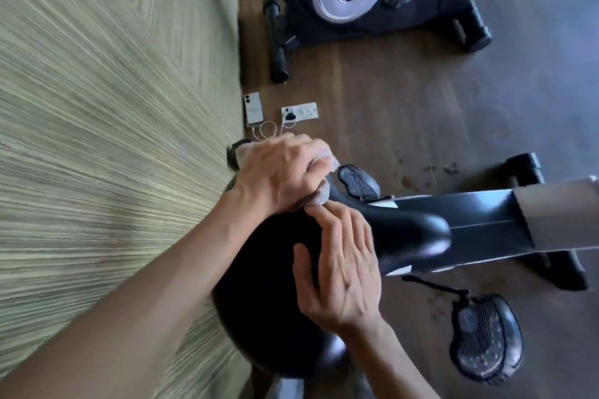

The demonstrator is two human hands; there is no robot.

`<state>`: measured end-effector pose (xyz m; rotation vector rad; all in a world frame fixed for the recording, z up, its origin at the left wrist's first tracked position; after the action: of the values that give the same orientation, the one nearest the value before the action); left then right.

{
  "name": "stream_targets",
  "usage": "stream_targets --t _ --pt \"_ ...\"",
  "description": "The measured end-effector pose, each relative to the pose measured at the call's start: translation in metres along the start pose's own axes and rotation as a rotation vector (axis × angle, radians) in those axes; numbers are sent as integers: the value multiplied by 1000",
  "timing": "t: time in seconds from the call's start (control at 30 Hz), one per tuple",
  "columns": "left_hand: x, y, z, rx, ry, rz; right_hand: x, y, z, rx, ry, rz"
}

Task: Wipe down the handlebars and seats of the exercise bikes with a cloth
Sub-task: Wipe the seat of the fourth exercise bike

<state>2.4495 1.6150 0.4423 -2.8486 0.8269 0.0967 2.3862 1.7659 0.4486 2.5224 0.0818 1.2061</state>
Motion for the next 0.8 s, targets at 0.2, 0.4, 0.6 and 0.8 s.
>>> stream_targets --t 0.2,0.4,0.6,0.8 --pt "-44 -16 7 -36 34 205 -6 -6 -21 -191 177 54" --pt "-93 -32 8 -24 -29 101 -65 -38 -91 -352 204 298" --pt "-137 -26 10 -44 -65 -12 -125 -54 -127 -152 387 449" --pt "-190 -37 21 -270 152 34 -134 -48 -135 -86 375 423"
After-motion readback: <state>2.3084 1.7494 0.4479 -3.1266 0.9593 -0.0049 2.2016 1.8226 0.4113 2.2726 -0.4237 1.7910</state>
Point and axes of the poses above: each hand's wrist, its own y-axis towards the middle knuckle, its own z-axis out of the palm, x = y × z, the point moved 6 cm from there along y, towards the middle knuckle, and after that the axes turned 9 degrees about y, right-handed, at the moved point
